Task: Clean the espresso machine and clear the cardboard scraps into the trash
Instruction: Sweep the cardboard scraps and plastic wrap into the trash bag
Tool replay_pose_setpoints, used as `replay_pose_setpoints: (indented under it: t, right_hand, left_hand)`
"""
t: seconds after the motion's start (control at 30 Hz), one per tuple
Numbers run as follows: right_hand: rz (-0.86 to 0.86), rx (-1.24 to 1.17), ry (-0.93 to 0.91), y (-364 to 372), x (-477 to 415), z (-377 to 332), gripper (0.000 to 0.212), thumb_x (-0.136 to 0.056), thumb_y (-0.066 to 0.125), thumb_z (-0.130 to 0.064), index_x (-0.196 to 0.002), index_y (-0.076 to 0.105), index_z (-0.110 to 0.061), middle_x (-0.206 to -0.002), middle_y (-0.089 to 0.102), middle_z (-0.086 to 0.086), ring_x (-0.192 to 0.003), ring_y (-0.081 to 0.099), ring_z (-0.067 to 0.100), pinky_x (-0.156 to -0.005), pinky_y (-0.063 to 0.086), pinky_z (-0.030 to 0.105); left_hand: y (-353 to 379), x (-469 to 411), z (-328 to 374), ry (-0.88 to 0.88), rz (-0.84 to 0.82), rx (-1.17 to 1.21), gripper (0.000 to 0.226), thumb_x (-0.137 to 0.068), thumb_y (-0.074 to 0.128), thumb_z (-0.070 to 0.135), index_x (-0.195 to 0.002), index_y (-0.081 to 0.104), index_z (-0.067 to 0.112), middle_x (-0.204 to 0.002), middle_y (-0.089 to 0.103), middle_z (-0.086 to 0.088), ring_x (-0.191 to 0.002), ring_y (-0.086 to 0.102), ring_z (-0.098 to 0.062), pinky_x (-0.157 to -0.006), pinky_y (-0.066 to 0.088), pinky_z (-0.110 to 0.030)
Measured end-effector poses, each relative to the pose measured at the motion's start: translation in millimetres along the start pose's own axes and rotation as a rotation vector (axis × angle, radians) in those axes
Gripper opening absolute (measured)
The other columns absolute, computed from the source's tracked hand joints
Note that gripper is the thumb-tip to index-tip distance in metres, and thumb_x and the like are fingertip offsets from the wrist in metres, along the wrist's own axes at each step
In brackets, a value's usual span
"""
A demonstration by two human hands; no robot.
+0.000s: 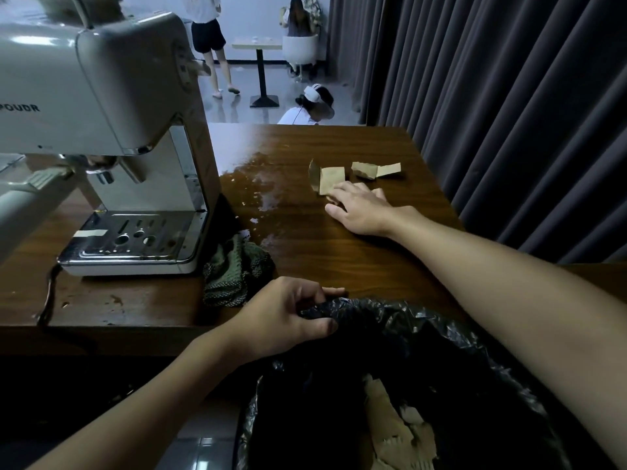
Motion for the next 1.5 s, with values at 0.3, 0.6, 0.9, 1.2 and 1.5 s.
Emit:
replay_pose_setpoints:
  t: [0.3,0.6,0.9,1.2,1.5]
  right_hand:
    - [0.248,-0.265,-0.028,-15,61,10,0.026,-0.098,0.049,-0.037,-0.116,0.065,-0.026,-0.129,0.052,-0.004,-0.125,0.041,0.021,-0.104,0.024,0.047]
    - [0.002,-0.444,0.105,-18,89,23,0.08,-0.08,0.077,-0.031,-0.147,0.032,-0.027,-0.141,0.033,0.003,-0.133,0.037,0.022,-0.111,0.034,0.037]
    - [0.24,-0.846,0.246,-39,138,43,0.025,-0.089,0.065,-0.007,-0.111,0.061,-0.017,-0.109,0.058,0.003,-0.106,0.057,0.019,-0.081,0.054,0.027]
    - [-0.352,-1.066,0.026,-73,191,18,0.029,-0.088,0.064,-0.009,-0.117,0.063,-0.005,-0.108,0.069,0.012,-0.1,0.068,0.023,-0.085,0.057,0.034]
    - [-0.053,-0.308,0.123,-16,159,34,0.049,-0.09,0.065,-0.03,-0.137,0.051,-0.028,-0.141,0.049,-0.005,-0.133,0.041,0.016,-0.109,0.029,0.036]
  left_hand:
    - [0,0,3,-0.009,0.006,0.001,0.019,-0.079,0.077,0.025,-0.072,0.063,0.014,-0.124,0.069,0.005,-0.122,0.059,-0.003,-0.1,0.052,-0.046]
    - [1,2,5,-0.071,0.04,-0.096,0.028,-0.073,0.076,0.048,-0.072,0.062,0.025,-0.103,0.076,-0.007,-0.095,0.072,-0.024,-0.084,0.057,-0.049]
    - [3,3,16,-0.101,0.044,-0.05,0.019,-0.083,0.077,0.008,-0.073,0.062,0.001,-0.083,0.074,0.015,-0.071,0.061,0.009,-0.067,0.048,-0.019]
    - [3,3,16,-0.086,0.038,-0.05,0.025,-0.082,0.078,0.009,-0.078,0.061,-0.008,-0.069,0.067,0.019,-0.065,0.058,0.009,-0.061,0.046,-0.014]
    - [1,2,18,-0.084,0.056,-0.106,0.024,-0.084,0.077,0.01,-0.077,0.061,-0.006,-0.055,0.057,0.019,-0.054,0.048,0.006,-0.058,0.039,-0.015]
Point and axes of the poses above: each hand's wrist, its own x-axis away from the middle knuckle, its own y-axis out of the palm, z = x × y, the point moved 1 cm from there along -x, towards the middle knuckle
